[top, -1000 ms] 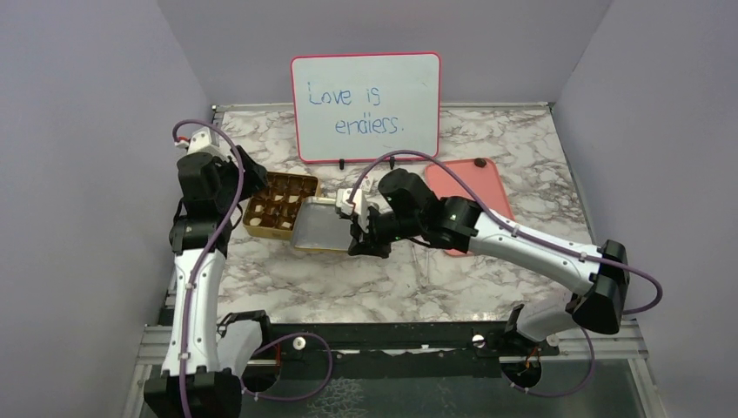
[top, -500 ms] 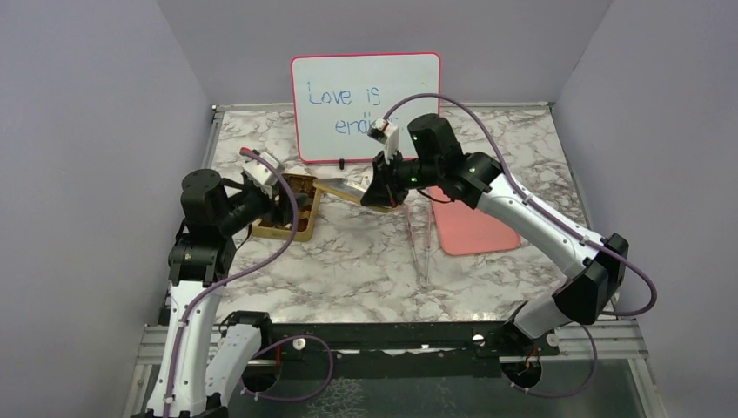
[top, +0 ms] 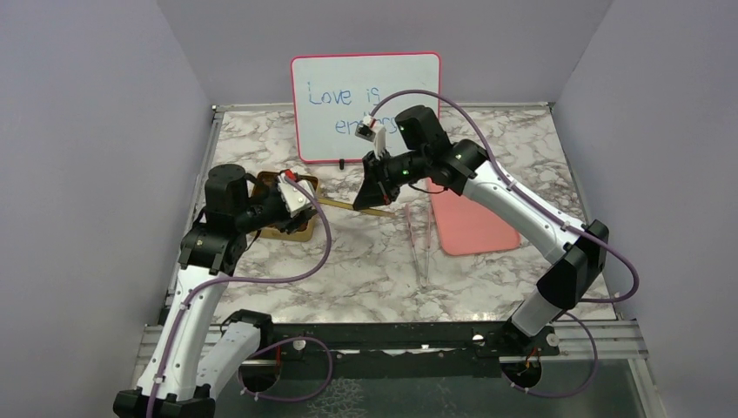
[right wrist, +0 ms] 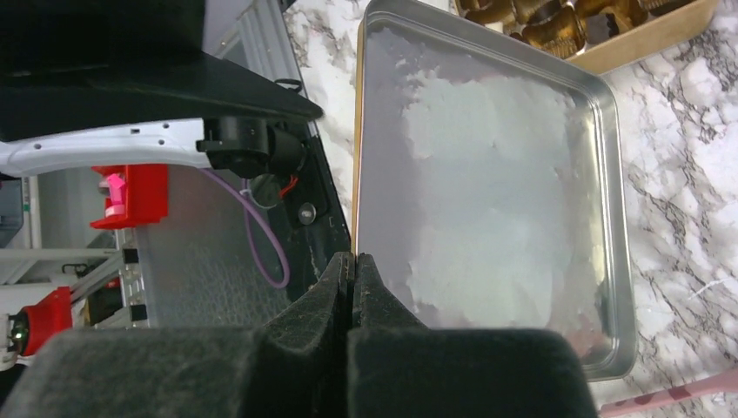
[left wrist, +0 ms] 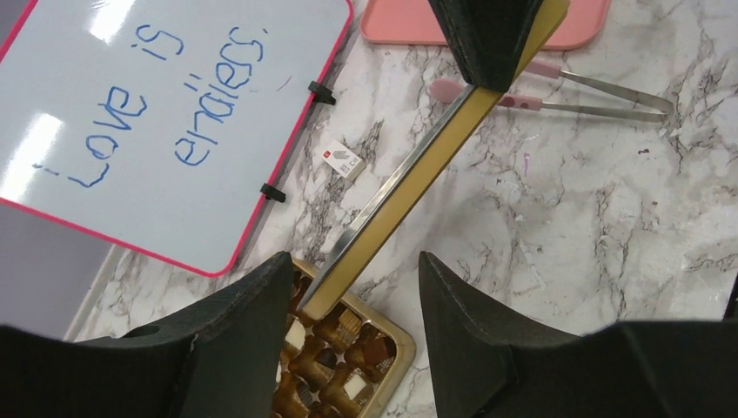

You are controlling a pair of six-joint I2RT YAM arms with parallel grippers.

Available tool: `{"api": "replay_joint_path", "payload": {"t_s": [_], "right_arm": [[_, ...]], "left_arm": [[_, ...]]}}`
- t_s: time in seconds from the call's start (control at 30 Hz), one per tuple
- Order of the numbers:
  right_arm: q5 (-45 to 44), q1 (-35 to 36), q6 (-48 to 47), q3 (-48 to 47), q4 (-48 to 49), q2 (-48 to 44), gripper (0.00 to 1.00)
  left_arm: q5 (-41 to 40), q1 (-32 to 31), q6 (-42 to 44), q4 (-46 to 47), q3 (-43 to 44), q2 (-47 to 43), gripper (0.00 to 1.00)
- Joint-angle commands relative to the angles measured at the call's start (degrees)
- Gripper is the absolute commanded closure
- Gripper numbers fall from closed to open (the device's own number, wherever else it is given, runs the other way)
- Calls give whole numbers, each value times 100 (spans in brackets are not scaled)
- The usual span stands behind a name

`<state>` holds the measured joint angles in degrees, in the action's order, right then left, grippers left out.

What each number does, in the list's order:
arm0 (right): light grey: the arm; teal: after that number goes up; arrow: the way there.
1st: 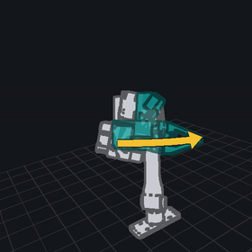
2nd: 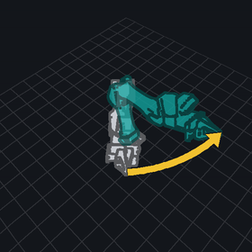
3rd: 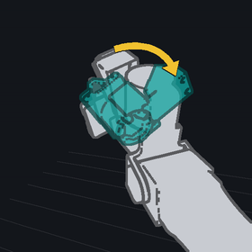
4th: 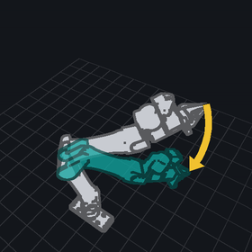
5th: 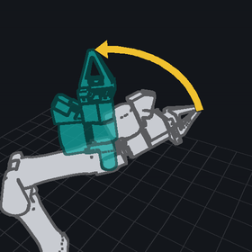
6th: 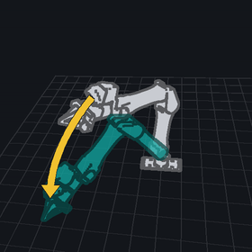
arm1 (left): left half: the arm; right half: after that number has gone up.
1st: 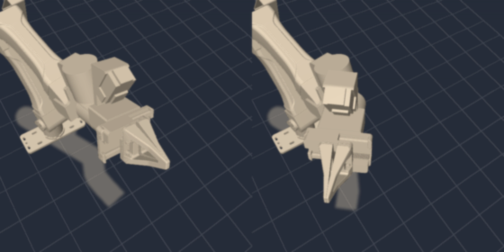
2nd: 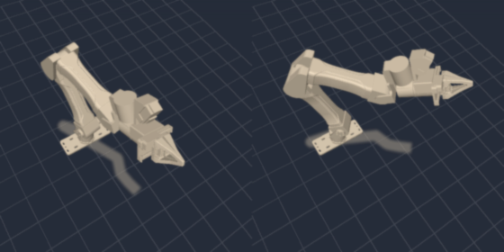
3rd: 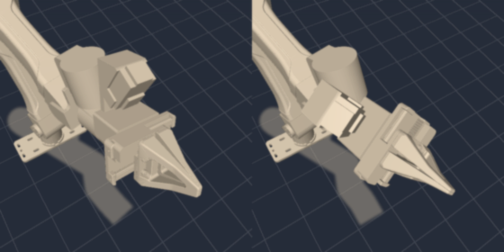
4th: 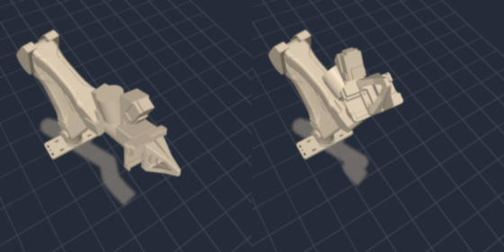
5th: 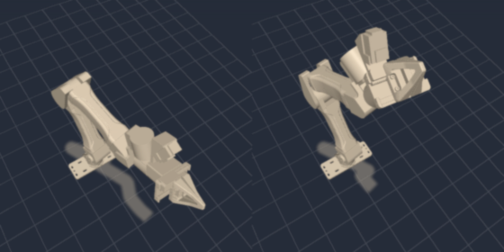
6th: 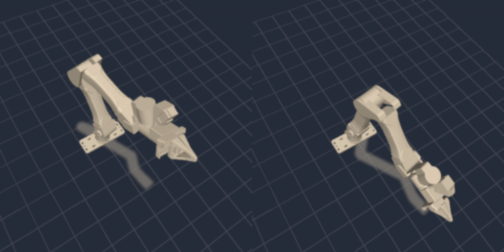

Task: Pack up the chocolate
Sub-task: Pick up the box lid from the center of the board.

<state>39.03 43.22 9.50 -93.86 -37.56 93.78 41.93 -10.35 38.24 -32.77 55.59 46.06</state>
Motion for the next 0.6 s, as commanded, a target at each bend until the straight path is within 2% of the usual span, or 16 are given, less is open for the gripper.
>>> {"api": "replay_joint_path", "payload": {"t_s": [0.0, 0.3, 0.43, 0.57], "right_arm": [[570, 31, -159, -406, -80, 90, 99], [852, 29, -238, -401, 9, 134, 99], [922, 33, -220, -434, 100, 167, 98], [734, 31, -113, -459, 364, 160, 89]], "left_arm": [[-182, -281, 971, -196, 73, 243, 44], [-536, -653, 1560, -348, 320, 647, 47], [-770, -703, 1596, -346, 389, 659, 59], [-958, -709, 1138, -297, 555, 696, 78]]}}
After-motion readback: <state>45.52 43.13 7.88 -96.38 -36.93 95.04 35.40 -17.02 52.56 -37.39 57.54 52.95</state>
